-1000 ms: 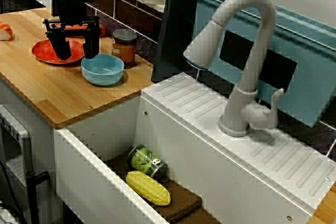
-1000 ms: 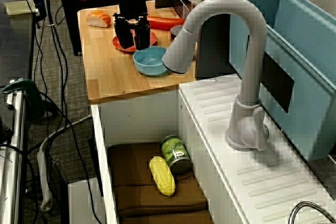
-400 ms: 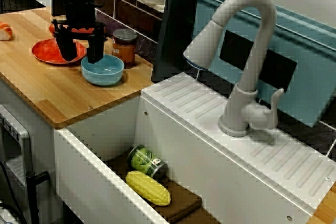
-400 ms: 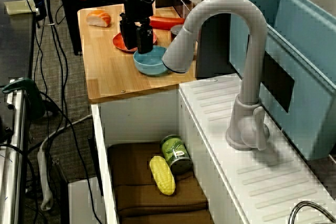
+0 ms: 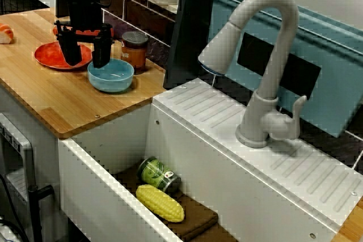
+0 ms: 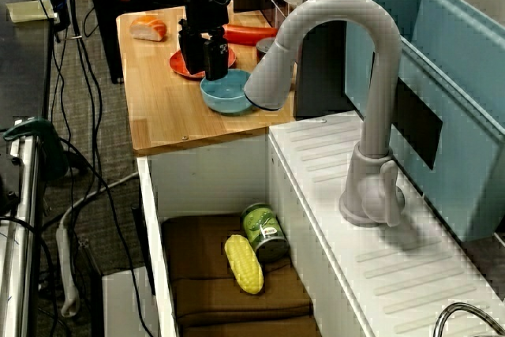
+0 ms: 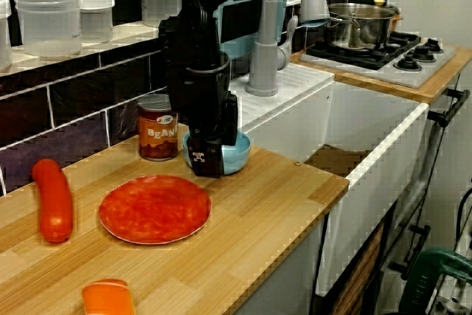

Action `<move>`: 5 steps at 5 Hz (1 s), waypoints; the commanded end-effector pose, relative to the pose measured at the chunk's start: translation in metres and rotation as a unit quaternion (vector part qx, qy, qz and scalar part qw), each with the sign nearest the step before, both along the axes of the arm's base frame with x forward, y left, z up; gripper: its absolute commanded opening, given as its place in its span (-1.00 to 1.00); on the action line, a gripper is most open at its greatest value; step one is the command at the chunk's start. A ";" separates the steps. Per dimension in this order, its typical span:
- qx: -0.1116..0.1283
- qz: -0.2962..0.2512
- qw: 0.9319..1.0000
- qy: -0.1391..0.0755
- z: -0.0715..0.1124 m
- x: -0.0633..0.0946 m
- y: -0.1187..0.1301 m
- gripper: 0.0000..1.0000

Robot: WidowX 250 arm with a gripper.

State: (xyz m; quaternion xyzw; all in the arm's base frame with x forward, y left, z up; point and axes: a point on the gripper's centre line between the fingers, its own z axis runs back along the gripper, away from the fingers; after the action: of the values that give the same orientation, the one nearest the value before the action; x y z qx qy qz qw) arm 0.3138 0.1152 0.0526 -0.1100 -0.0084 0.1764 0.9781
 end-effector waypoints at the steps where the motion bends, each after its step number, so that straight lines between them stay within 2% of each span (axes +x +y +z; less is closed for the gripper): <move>1: 0.013 -0.002 1.000 -0.020 0.011 0.007 0.004 1.00; 3: 0.018 -0.003 1.000 -0.008 0.005 0.015 0.004 1.00; 4: 0.019 -0.001 1.000 -0.007 0.003 0.016 0.003 -1.00; 5: 0.024 -0.003 1.000 -0.007 0.002 0.016 0.001 -1.00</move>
State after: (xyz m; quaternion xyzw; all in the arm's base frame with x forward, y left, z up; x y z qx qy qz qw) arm 0.3300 0.1136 0.0390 -0.0952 0.0055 0.1770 0.9796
